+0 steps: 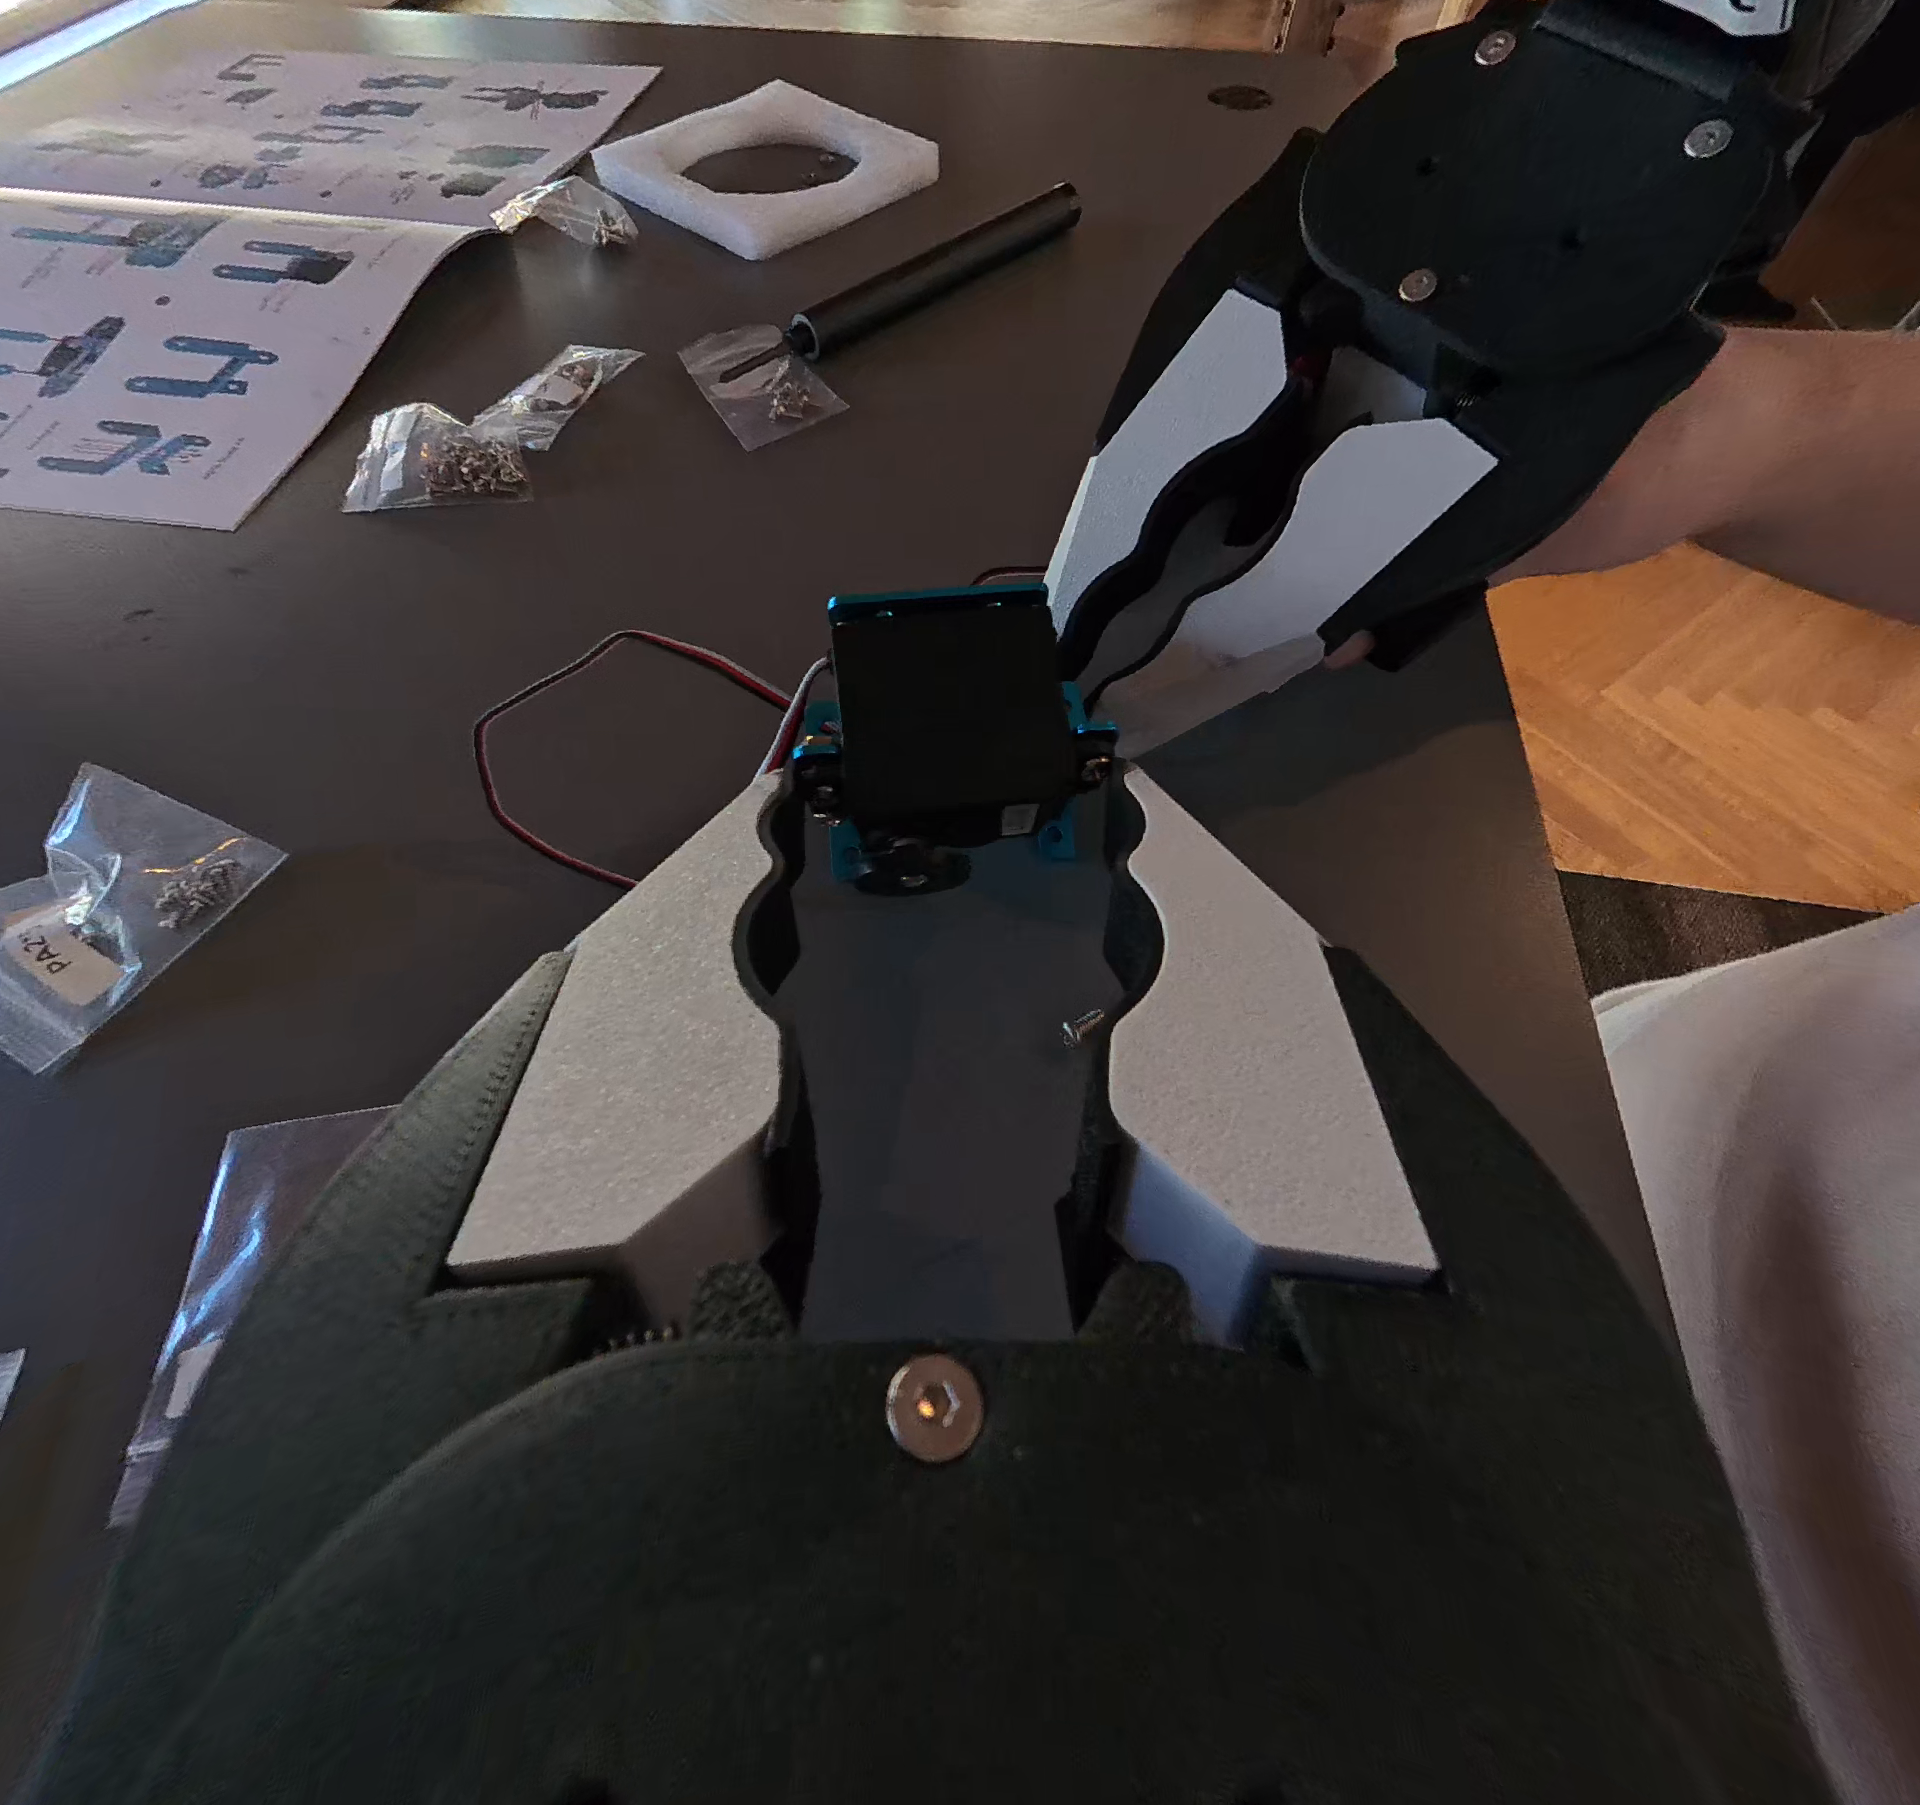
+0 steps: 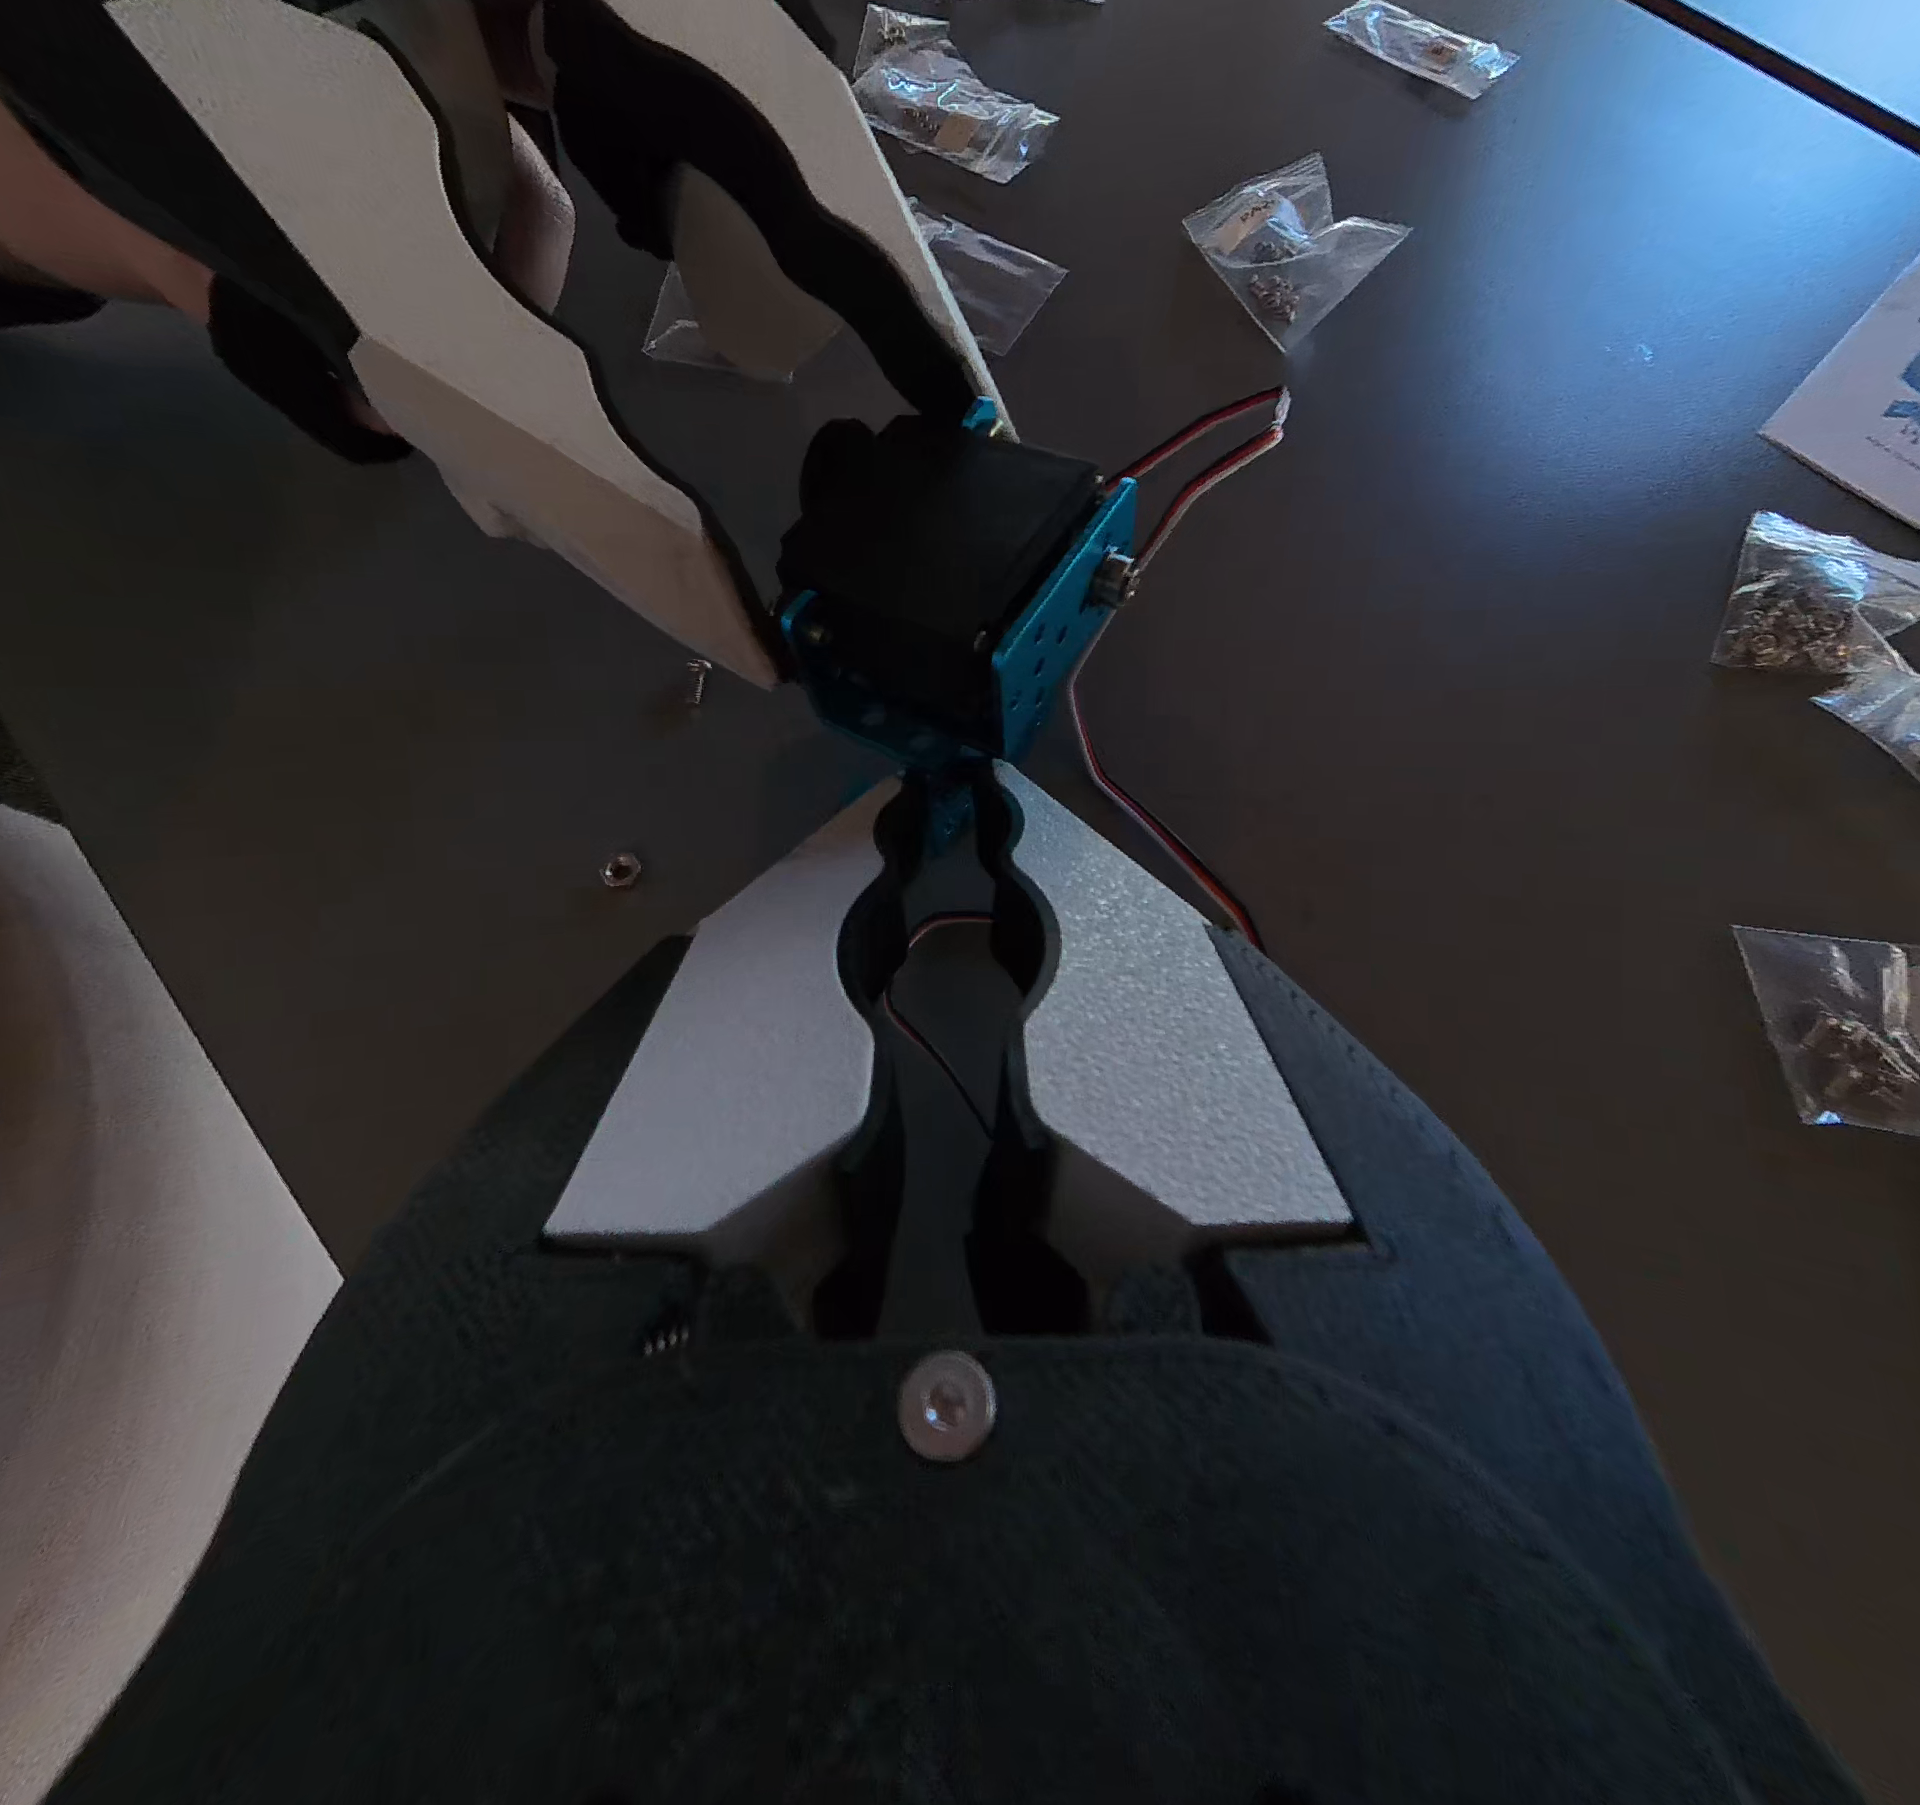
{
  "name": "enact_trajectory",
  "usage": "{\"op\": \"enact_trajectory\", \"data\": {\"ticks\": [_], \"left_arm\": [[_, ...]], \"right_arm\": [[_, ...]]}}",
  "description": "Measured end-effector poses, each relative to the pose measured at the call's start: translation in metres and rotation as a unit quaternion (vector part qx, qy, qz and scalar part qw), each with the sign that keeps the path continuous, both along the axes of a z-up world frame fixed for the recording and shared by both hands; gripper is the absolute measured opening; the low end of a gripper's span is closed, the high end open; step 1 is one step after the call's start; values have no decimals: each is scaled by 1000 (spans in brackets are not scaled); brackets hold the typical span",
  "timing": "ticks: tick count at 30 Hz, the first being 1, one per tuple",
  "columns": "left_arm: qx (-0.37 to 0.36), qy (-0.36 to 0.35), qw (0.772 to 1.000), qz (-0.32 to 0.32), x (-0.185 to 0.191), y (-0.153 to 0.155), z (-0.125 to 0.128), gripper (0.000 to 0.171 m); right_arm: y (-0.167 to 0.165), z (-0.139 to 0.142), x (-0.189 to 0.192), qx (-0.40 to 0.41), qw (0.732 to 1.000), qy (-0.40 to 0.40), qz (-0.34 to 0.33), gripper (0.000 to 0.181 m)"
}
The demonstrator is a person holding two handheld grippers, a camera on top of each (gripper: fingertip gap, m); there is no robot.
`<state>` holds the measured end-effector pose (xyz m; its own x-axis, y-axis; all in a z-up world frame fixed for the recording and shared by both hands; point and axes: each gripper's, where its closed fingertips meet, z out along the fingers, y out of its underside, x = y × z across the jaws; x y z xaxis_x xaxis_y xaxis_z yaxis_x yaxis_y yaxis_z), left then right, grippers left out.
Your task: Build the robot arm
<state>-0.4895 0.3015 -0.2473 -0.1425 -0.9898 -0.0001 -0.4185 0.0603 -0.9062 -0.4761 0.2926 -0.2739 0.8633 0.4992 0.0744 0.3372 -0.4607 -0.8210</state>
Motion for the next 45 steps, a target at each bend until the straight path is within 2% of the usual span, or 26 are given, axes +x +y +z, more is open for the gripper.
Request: {"op": "enact_trajectory", "data": {"ticks": [4,7,10,13,20,26,39,45], "left_arm": [[0,0,1000,-6,-1,0,0,58],[-1,-1,1000,-10,-2,1,0,50],[-18,3,999,-28,-5,-7,0,55],[-14,-4,1000,-8,-7,-4,2,45],[16,4,1000,5,-10,-5,-2,41],[-8,12,1000,24,-9,-2,-4,46],[-30,12,999,38,-7,1,-3,43],[-20,15,999,45,-7,1,-5,44]], "right_arm": [[0,0,1,-2,1000,3,2,10],[-1,0,4,-5,1000,4,2,8],[-1,0,8,-5,1000,-1,-3,5],[-2,0,8,-4,1000,0,-2,4],[0,0,7,-4,1000,-4,0,3],[2,0,7,-6,1000,-5,2,3],[6,-1,9,-13,1000,5,11,3],[7,-1,9,-12,1000,2,15,3]]}}
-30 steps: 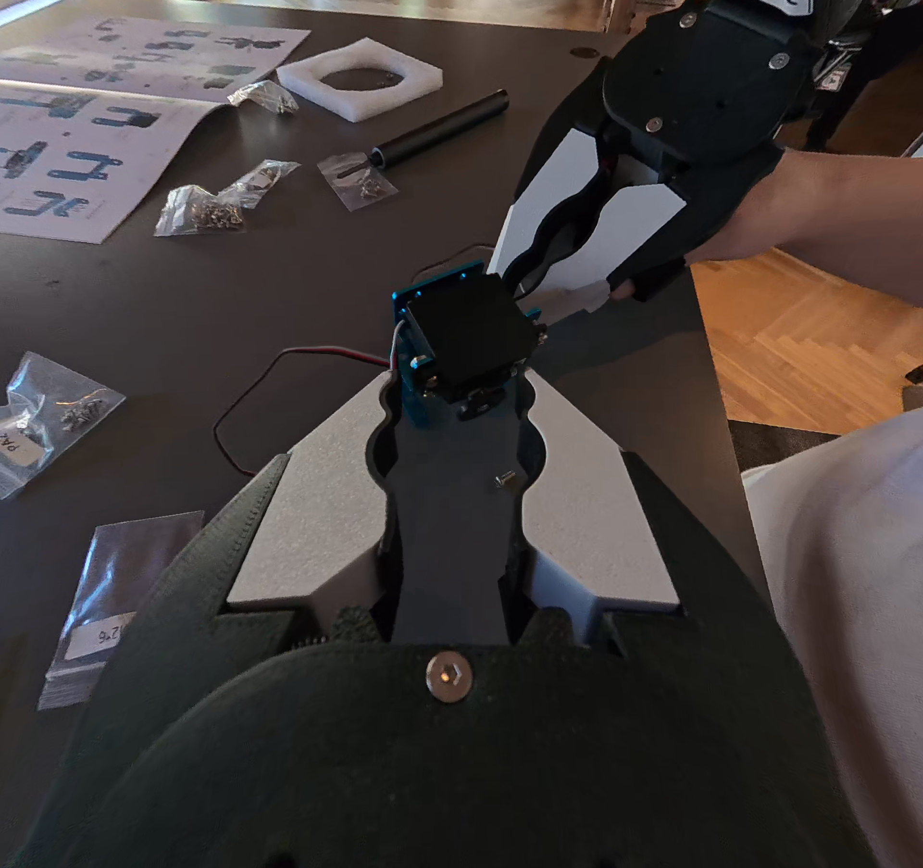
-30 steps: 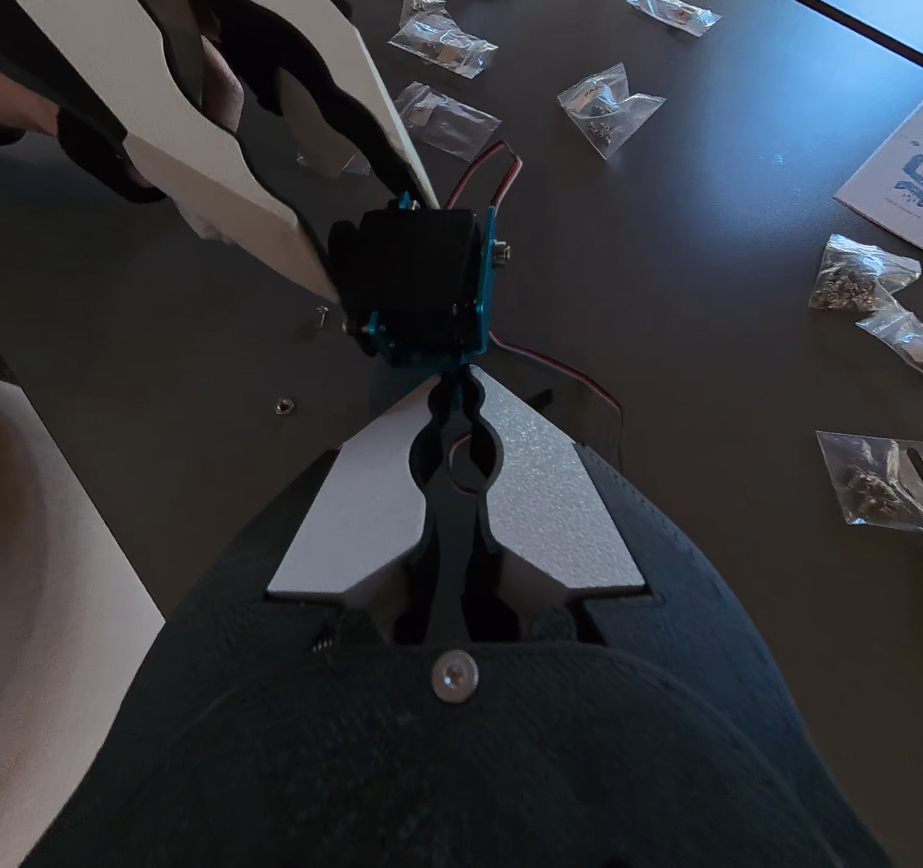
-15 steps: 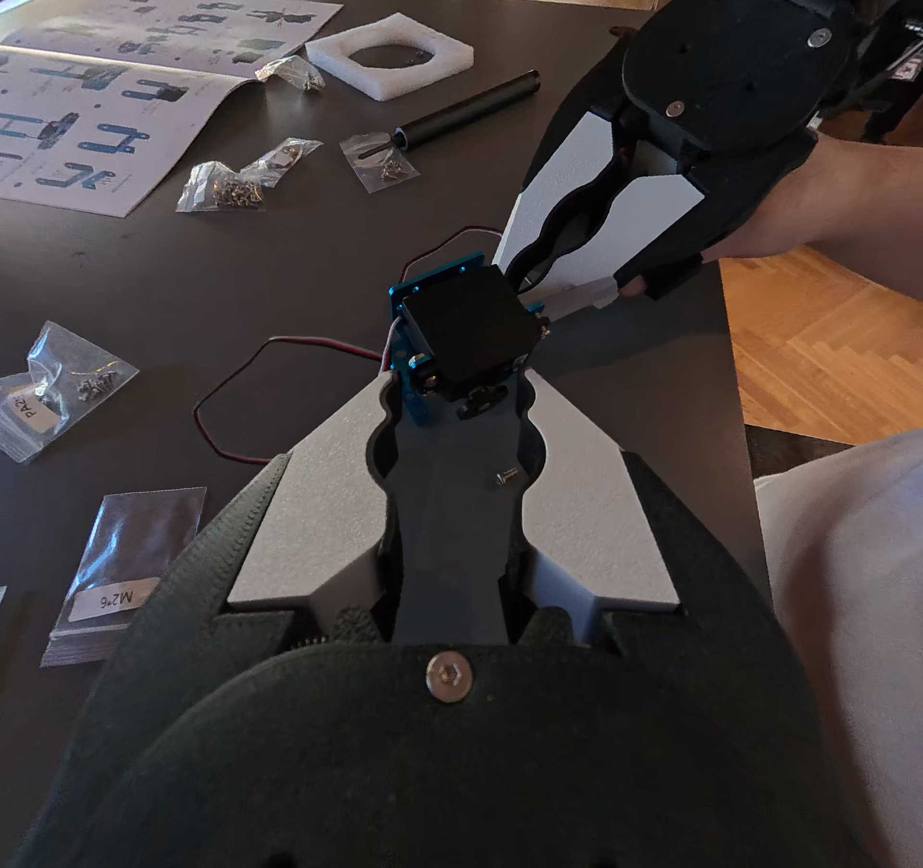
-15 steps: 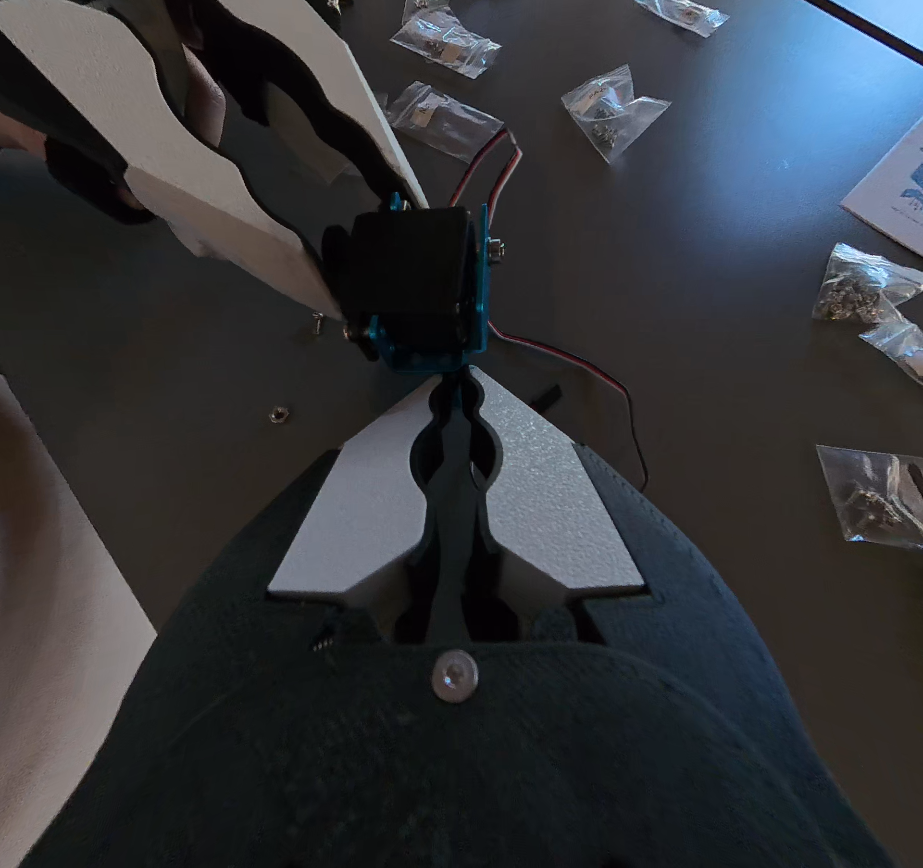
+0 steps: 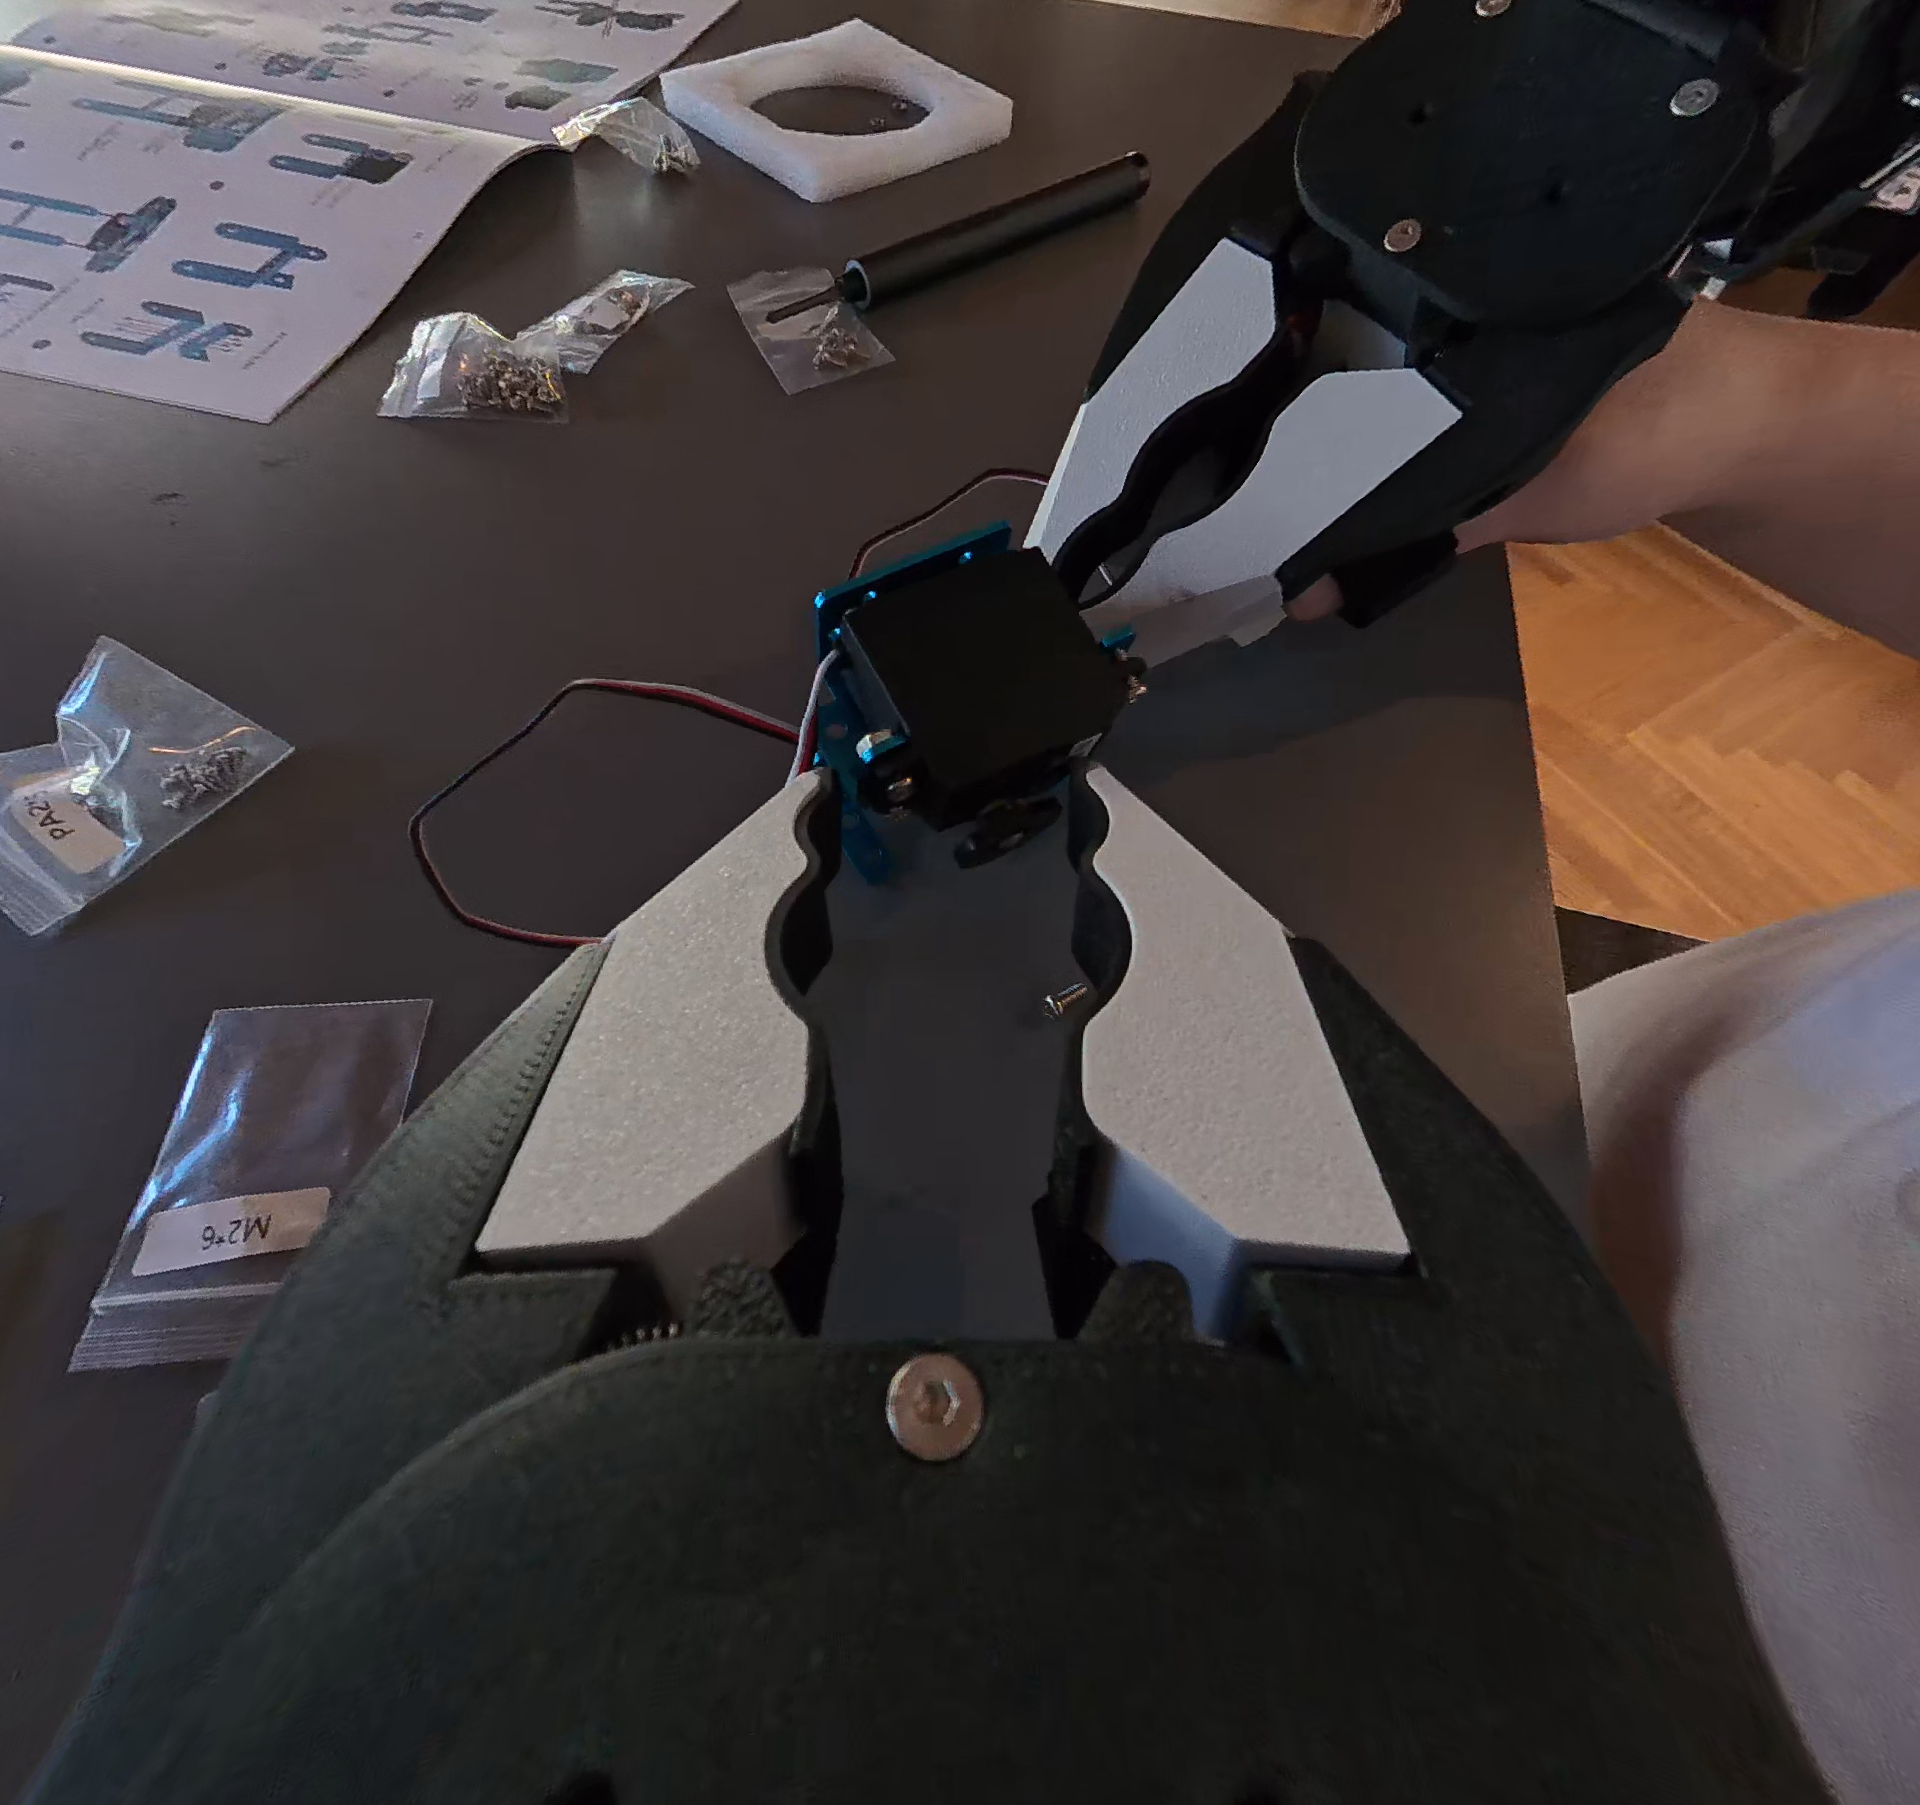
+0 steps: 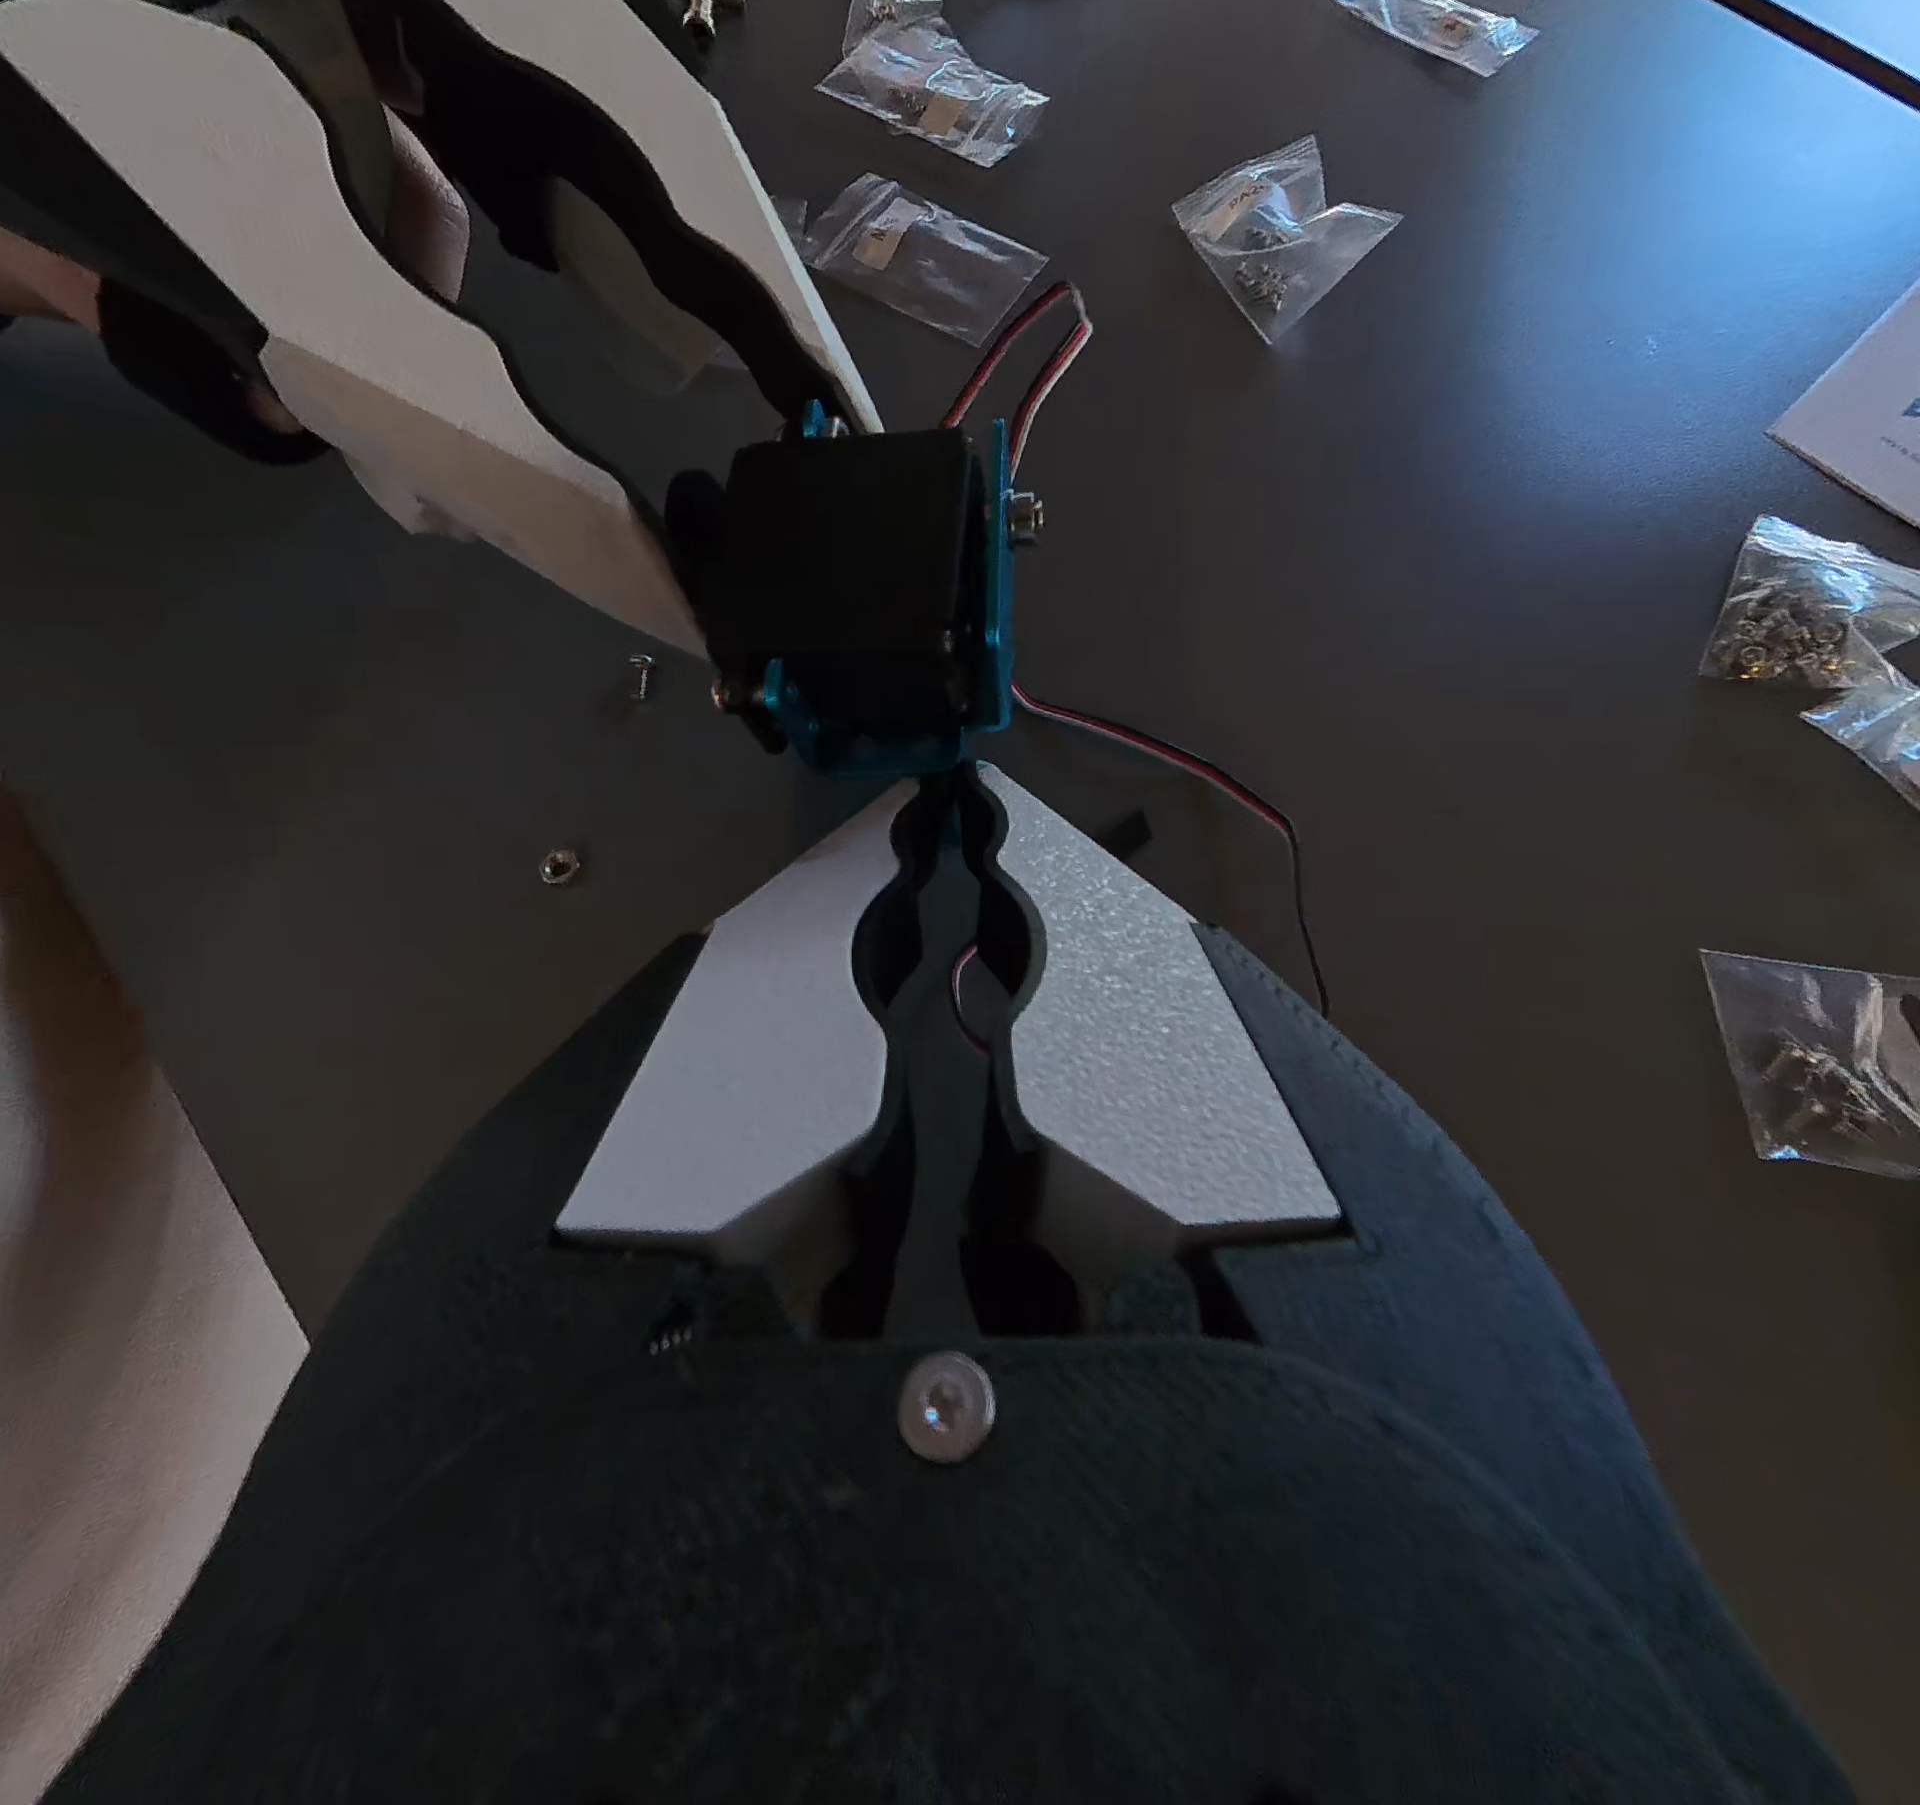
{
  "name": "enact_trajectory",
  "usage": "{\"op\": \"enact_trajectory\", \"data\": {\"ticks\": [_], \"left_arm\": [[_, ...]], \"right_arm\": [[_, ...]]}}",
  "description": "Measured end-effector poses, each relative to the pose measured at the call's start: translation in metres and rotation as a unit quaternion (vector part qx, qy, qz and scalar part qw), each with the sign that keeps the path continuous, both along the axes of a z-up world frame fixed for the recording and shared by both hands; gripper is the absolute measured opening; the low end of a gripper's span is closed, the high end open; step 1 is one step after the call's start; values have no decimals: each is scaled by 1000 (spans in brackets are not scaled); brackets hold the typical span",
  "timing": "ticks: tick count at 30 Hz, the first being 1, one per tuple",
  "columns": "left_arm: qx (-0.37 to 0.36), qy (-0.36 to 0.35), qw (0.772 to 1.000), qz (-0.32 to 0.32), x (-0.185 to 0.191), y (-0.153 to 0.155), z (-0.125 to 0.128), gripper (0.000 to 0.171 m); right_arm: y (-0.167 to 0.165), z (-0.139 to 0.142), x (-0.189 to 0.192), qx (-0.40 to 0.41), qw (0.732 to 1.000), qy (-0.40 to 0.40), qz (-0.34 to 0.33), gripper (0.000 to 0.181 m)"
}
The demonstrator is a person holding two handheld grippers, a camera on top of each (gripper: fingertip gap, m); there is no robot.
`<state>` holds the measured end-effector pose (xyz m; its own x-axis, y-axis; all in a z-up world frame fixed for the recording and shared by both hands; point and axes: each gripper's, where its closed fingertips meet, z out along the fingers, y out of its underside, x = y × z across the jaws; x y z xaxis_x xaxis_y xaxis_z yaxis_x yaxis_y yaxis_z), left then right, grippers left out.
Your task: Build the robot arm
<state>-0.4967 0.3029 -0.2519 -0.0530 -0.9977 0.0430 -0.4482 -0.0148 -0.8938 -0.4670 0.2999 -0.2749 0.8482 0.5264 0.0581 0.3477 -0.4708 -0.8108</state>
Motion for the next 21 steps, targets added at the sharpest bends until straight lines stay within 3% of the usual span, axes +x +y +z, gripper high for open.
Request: {"op": "enact_trajectory", "data": {"ticks": [12,21], "left_arm": [[-2,4,1000,2,1,0,-1,44],[-4,6,1000,3,2,0,-2,44]], "right_arm": [[-12,8,-4,19,1000,-15,13,24],[-24,40,-19,77,996,-12,33,34]]}}
